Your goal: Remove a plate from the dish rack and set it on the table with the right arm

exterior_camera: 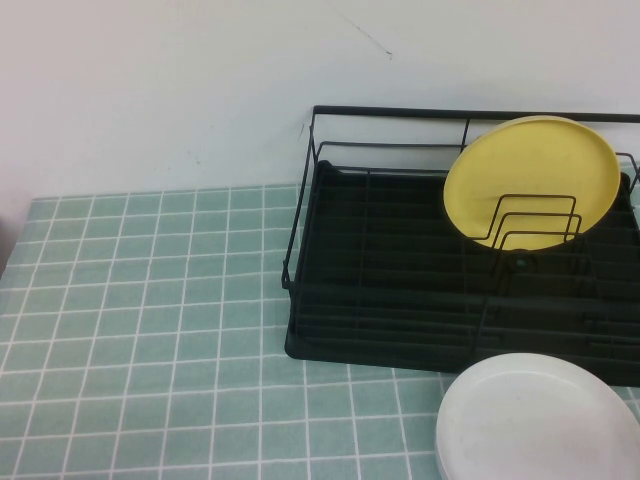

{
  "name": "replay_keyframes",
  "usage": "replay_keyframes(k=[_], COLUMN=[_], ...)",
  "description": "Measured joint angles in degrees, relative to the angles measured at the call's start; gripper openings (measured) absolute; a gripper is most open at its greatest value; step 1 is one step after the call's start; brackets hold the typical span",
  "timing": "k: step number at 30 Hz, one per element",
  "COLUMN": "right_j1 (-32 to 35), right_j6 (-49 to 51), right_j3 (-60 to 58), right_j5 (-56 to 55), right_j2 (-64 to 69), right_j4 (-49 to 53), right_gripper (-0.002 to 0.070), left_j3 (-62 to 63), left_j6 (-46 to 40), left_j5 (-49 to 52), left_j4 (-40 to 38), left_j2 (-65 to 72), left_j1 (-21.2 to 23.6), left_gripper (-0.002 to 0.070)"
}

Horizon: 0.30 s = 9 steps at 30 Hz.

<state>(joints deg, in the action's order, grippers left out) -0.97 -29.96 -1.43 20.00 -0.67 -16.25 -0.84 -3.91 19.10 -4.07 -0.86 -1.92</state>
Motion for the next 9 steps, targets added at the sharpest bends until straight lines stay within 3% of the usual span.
replay_keyframes(k=[9], right_j1=[0.00], right_j6=[0.00], right_j3=[0.10], right_j5=[0.25], right_j2=[0.00], right_j4=[0.64], right_gripper=[0.0000], left_j3=[0.00], left_j6=[0.00], left_j5=[0.00], left_j4=[0.00], left_j2=[0.00], left_j1=[0.00], left_gripper=[-0.0003])
